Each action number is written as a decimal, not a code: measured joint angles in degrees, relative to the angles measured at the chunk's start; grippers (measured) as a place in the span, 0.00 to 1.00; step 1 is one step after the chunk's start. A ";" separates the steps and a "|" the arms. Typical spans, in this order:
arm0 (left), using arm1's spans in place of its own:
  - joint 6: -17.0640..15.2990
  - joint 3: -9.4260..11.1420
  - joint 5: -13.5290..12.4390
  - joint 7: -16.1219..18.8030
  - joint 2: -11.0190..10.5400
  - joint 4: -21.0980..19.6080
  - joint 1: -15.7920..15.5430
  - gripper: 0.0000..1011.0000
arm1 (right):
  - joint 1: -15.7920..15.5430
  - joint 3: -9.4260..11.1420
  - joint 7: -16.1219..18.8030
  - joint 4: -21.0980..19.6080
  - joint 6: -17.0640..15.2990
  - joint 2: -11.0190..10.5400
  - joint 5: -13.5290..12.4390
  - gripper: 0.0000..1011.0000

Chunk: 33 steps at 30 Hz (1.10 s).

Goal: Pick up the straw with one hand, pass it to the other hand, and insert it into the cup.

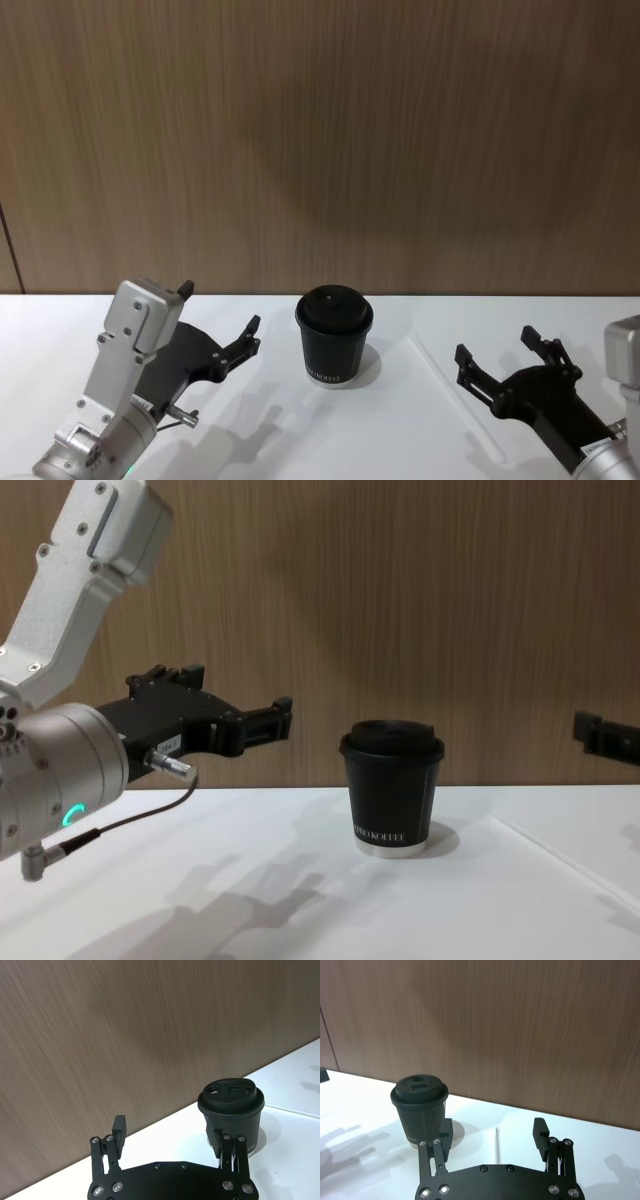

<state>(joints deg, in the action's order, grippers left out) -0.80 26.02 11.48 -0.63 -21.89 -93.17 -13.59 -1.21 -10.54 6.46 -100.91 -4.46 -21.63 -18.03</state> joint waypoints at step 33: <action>0.00 0.00 0.00 0.00 0.00 0.00 0.00 0.99 | -0.31 0.93 11.45 6.13 -1.62 -6.09 -1.46 0.99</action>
<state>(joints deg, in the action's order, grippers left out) -0.80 26.02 11.48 -0.63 -21.89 -93.18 -13.59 -1.52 -9.61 17.91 -94.78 -6.08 -27.72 -19.50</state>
